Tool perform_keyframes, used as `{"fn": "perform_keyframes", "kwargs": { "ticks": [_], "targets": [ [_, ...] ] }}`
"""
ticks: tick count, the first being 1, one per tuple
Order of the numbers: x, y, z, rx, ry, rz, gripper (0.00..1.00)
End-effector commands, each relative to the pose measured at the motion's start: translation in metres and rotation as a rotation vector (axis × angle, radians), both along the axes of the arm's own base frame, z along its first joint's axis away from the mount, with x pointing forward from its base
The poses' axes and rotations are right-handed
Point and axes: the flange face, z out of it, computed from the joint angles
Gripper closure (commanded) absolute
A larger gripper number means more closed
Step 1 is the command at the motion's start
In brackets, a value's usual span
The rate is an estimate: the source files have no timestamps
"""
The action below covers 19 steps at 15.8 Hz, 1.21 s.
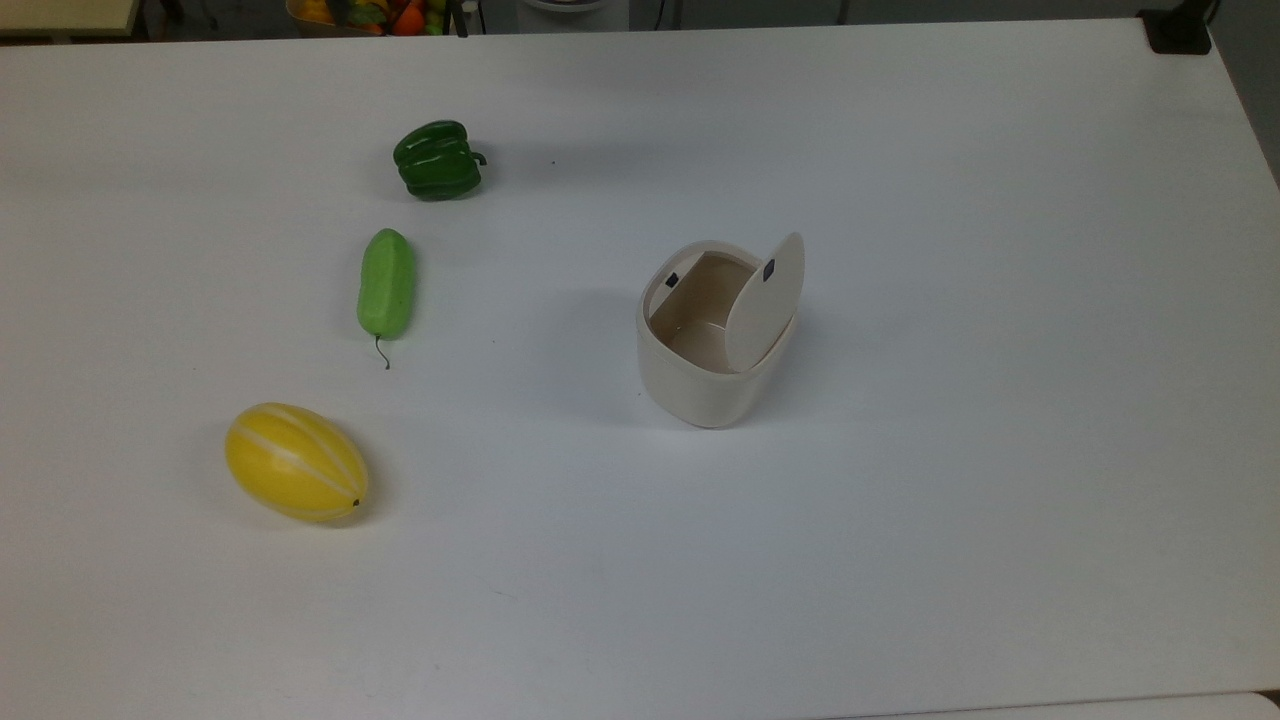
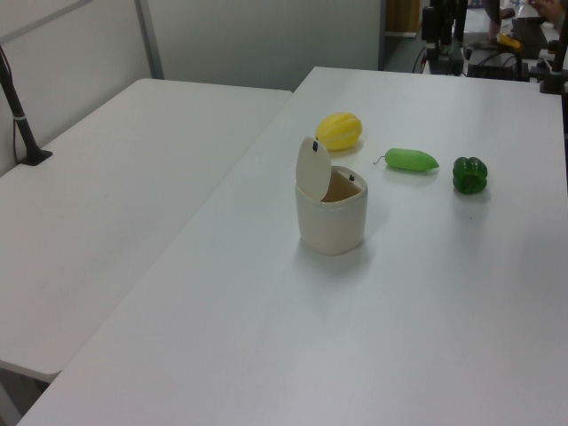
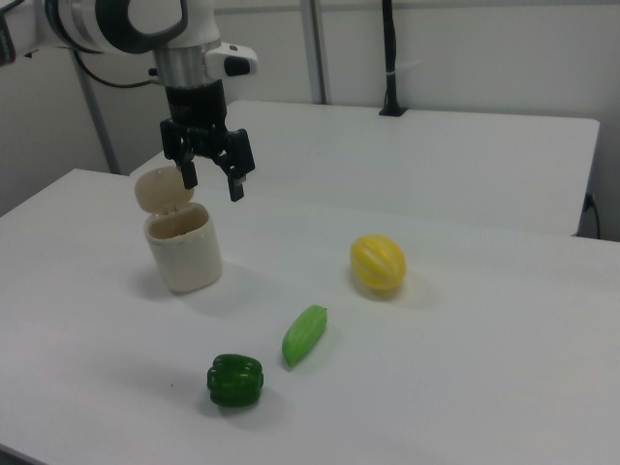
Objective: Close garbage bin
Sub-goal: 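Move the gripper toward the open lid of the cream bin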
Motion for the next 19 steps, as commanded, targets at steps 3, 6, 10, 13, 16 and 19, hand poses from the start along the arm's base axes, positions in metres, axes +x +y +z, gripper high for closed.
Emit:
{"fn": "perform_keyframes", "kwargs": {
  "ticks": [3,6,10,13,16,19],
  "targets": [
    [-0.01,0.007,-0.004,0.026,0.038,0.022,0.0],
    [-0.014,0.008,-0.005,0.028,0.056,0.028,0.0],
    [-0.005,0.011,-0.009,0.037,0.012,0.04,0.0],
    [0.006,0.017,-0.011,0.063,-0.054,0.029,0.0],
    [0.008,0.019,-0.014,0.064,-0.051,0.042,0.0],
    [0.012,0.031,-0.022,0.058,-0.037,0.07,0.08]
  ]
}}
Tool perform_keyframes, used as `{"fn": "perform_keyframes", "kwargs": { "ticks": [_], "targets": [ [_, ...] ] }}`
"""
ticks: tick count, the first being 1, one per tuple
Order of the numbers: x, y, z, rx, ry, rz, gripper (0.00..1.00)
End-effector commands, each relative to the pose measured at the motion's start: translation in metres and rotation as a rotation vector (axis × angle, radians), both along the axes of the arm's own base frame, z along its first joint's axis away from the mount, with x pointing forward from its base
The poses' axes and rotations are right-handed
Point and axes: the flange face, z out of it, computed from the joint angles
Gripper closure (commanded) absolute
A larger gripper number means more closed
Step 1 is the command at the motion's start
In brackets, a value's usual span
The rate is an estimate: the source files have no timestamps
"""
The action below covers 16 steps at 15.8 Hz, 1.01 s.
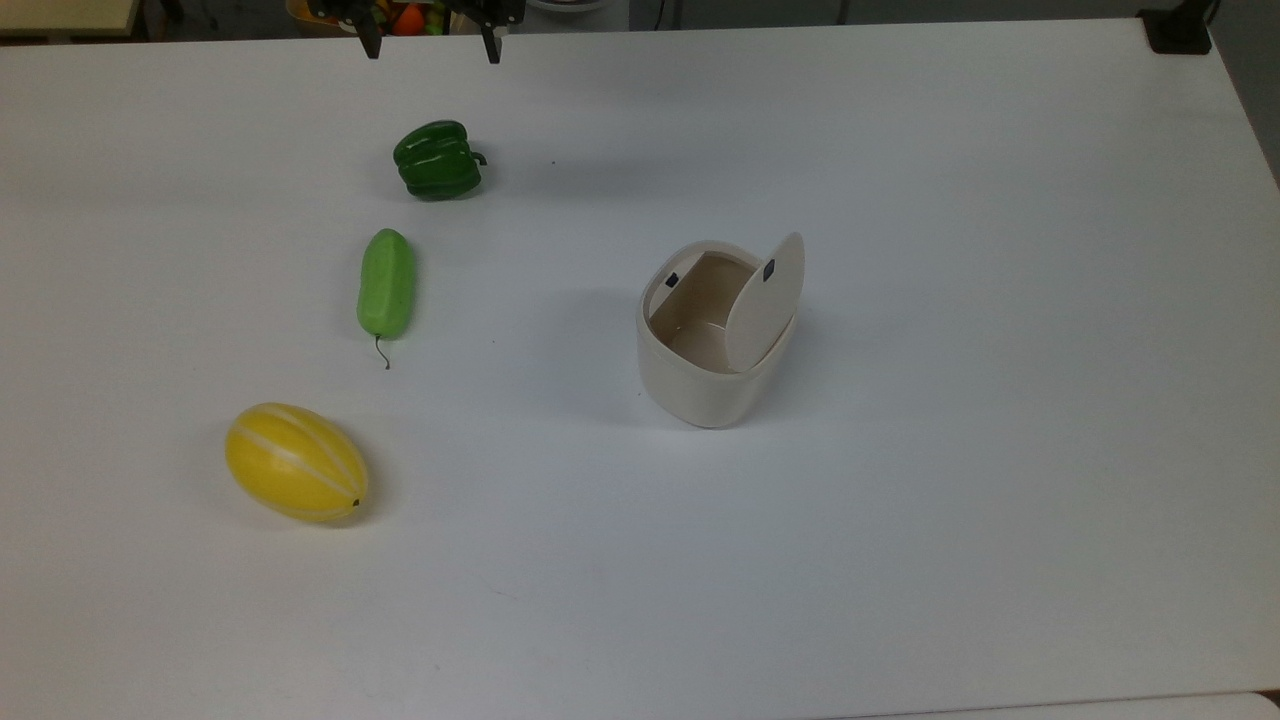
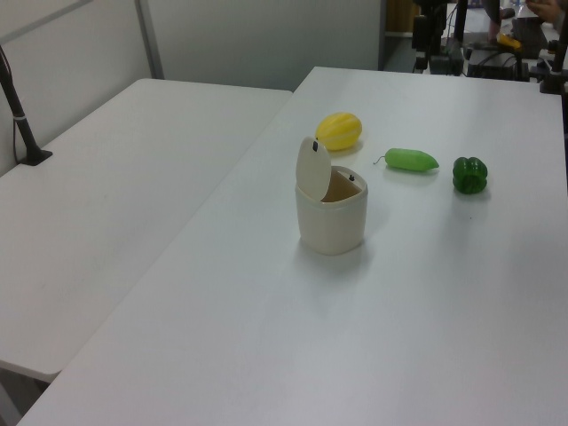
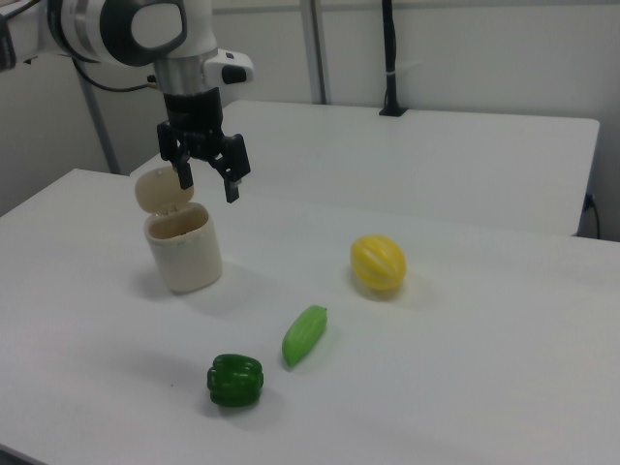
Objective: Close garbage bin
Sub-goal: 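Move the gripper toward the open lid of the cream bin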
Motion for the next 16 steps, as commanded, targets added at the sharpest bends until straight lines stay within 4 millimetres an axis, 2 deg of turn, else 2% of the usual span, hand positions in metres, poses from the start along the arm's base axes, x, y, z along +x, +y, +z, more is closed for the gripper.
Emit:
{"fn": "perform_keyframes", "kwargs": {
  "ticks": [1,2,4,6,10,13,14,16],
  "targets": [
    [0.003,0.014,-0.008,0.02,-0.01,0.058,0.16],
    [0.004,0.015,-0.009,0.024,-0.012,0.091,0.31],
    [0.007,0.036,-0.013,0.057,-0.01,0.162,0.66],
    [0.01,0.044,-0.014,0.083,-0.027,0.173,1.0],
    [0.025,0.076,-0.009,0.086,-0.137,0.416,1.0],
    [0.031,0.12,-0.004,0.075,-0.198,0.615,1.0],
    [0.04,0.132,-0.001,0.072,-0.264,0.636,1.0],
    [0.054,0.157,-0.008,0.097,-0.362,0.643,1.0]
  ]
}}
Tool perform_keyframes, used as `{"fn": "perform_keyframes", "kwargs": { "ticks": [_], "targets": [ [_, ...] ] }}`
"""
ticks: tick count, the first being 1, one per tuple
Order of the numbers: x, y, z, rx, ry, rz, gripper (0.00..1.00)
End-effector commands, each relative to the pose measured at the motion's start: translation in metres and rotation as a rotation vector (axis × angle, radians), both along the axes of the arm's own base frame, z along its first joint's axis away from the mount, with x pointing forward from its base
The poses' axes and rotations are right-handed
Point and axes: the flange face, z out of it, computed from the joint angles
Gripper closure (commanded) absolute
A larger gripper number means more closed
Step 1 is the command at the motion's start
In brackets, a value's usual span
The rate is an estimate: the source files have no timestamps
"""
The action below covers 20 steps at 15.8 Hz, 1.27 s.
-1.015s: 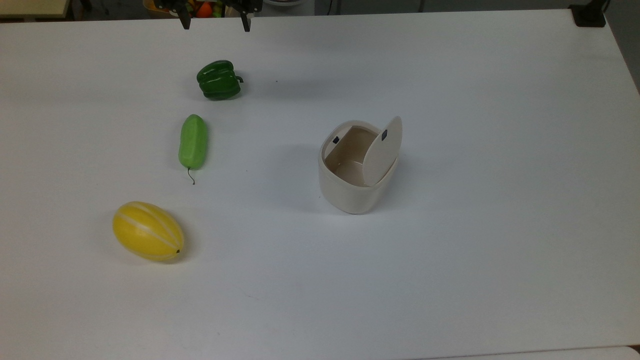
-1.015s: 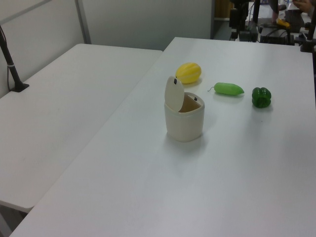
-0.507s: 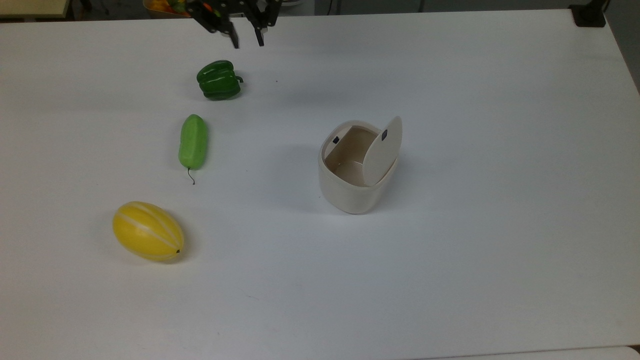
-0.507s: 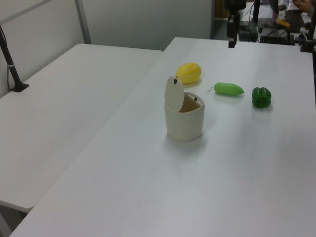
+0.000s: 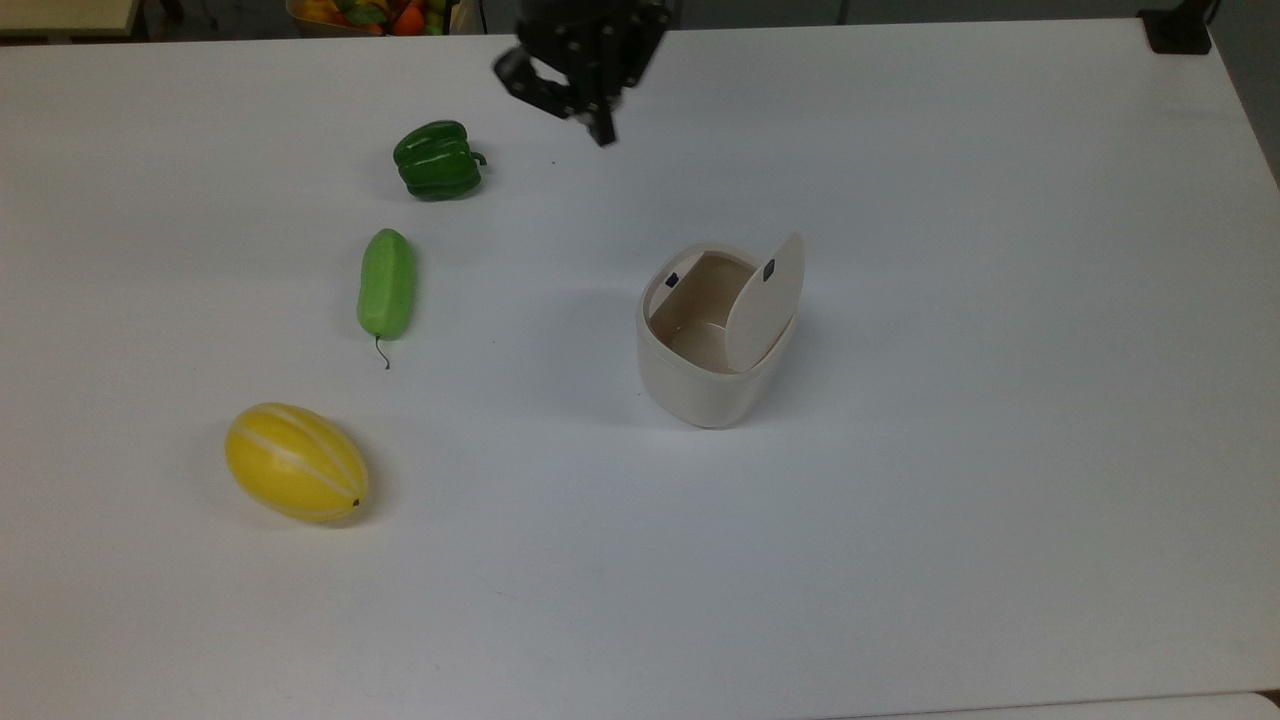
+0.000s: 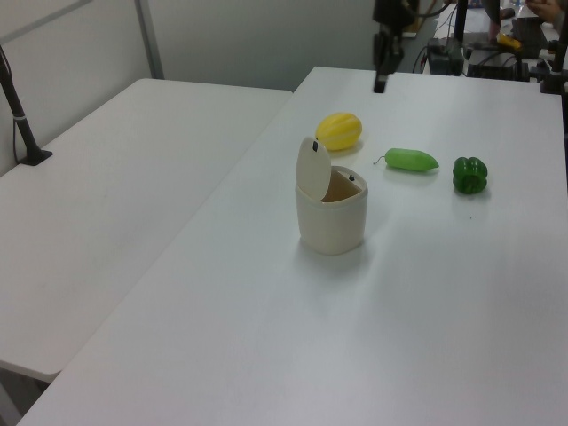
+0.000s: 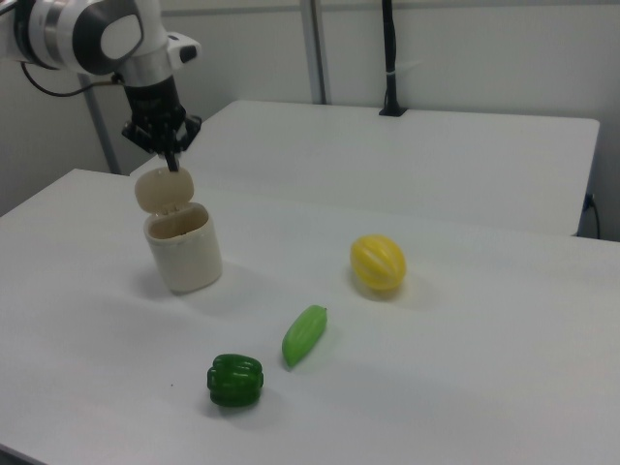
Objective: Close garbage bin
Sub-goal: 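Move the gripper toward the open lid of the cream bin, then lower the gripper onto the raised lid's inner edge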
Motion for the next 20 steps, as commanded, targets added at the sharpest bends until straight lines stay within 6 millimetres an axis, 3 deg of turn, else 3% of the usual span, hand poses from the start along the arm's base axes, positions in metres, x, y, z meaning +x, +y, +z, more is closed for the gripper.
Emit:
{"fn": "perform_keyframes", "kwargs": {
  "ticks": [1,4,6,10,13,20],
  "targets": [
    [0.026,0.042,-0.006,0.074,-0.152,0.072,1.0],
    [0.036,0.062,0.008,0.103,-0.261,0.084,1.0],
    [0.037,0.084,0.003,0.109,-0.262,0.114,1.0],
    [0.058,0.111,-0.035,0.099,-0.228,0.146,1.0],
    [0.06,0.127,-0.052,0.091,-0.211,0.192,1.0],
    [0.052,0.115,-0.08,0.03,-0.069,0.29,1.0]
  ]
}}
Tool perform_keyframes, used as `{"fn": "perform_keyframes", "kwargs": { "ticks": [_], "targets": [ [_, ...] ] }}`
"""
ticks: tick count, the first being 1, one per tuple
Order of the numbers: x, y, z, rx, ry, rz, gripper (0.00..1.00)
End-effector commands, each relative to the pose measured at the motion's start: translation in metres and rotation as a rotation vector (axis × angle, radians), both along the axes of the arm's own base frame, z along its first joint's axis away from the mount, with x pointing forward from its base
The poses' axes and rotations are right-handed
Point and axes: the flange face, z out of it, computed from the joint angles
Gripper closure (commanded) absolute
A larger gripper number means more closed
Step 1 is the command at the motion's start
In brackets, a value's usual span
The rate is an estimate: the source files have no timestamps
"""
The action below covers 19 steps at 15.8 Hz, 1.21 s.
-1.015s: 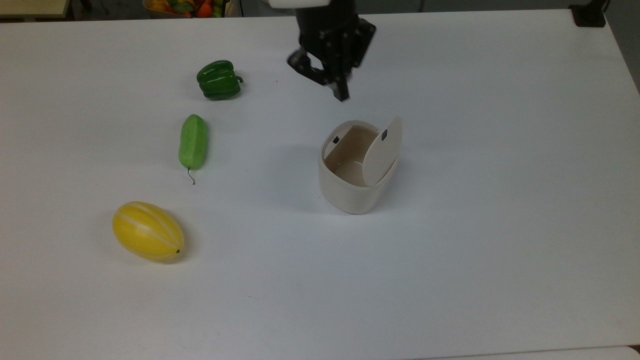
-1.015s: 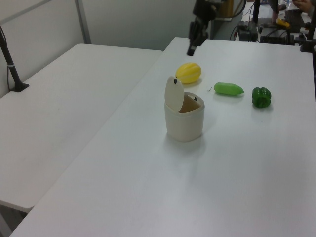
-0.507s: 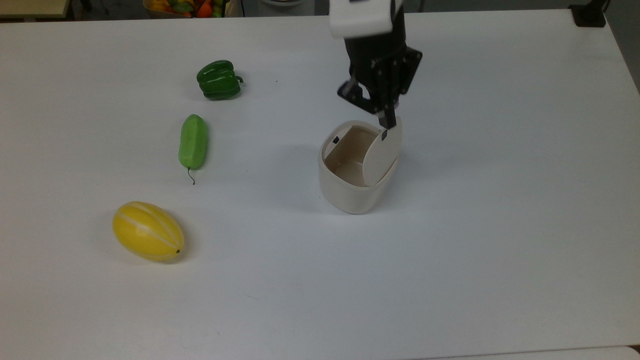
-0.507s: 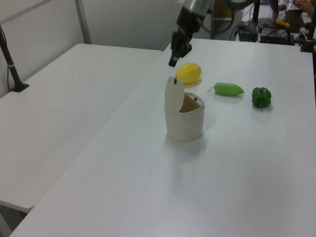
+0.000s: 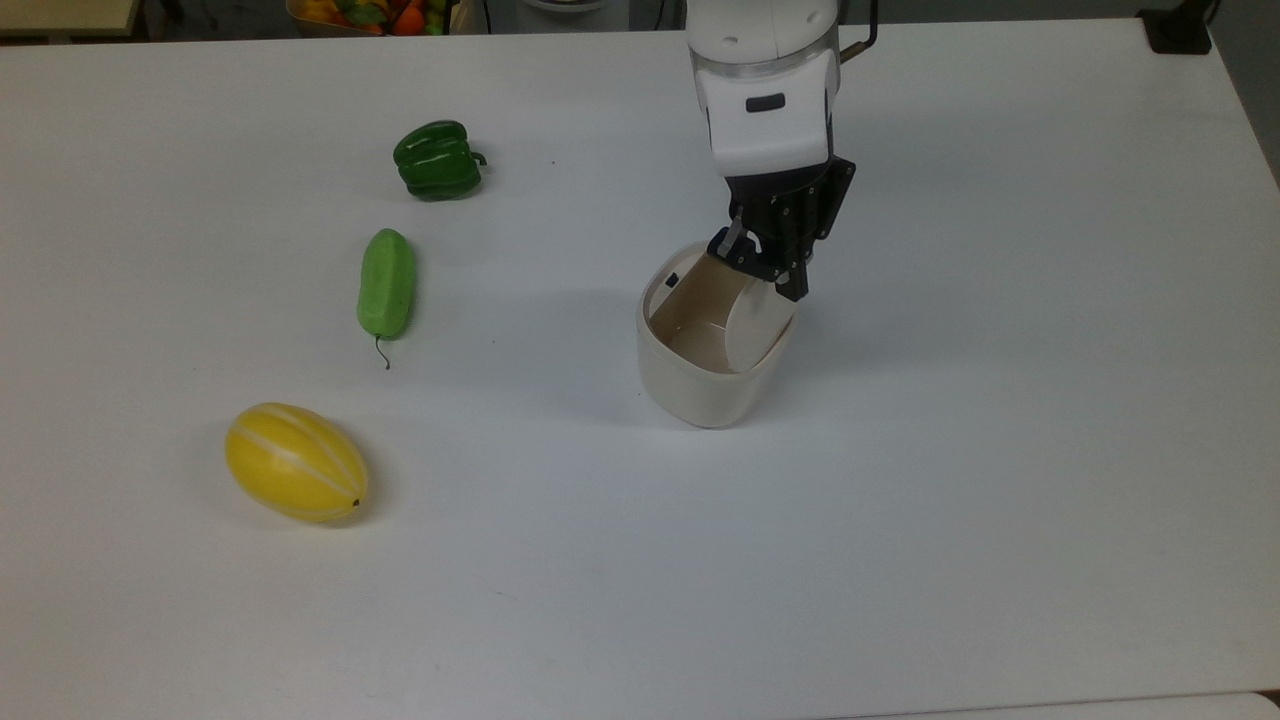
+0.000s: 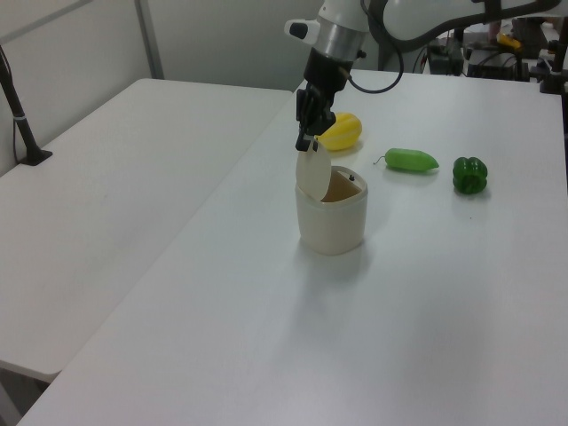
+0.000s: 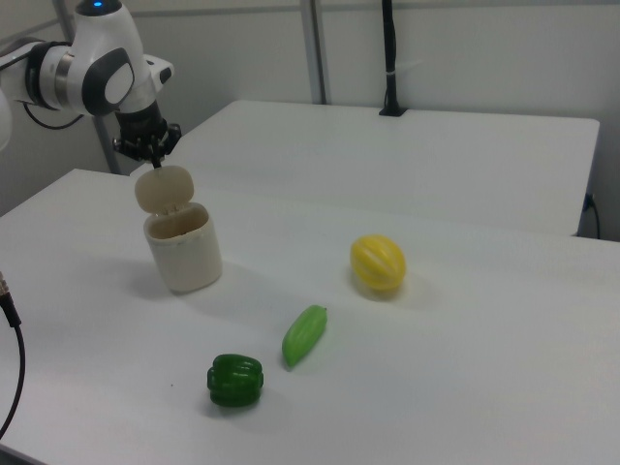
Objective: Close garbage bin
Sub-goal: 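Push the lid down over the bin opening with the gripper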
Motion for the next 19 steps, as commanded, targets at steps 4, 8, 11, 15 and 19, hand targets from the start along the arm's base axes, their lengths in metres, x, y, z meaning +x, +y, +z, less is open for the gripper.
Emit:
{"fn": "perform_keyframes", "kwargs": {
  "ticks": [4,8,11,15,19],
  "targets": [
    [-0.007,-0.029,-0.014,-0.07,0.126,0.071,1.0],
    [-0.009,-0.041,-0.046,-0.099,0.184,0.056,1.0],
    [-0.012,-0.045,-0.066,-0.138,0.213,0.062,1.0],
    [-0.012,-0.046,-0.085,-0.148,0.235,0.062,1.0],
    [-0.008,-0.047,-0.102,-0.162,0.24,0.057,1.0]
  ]
}}
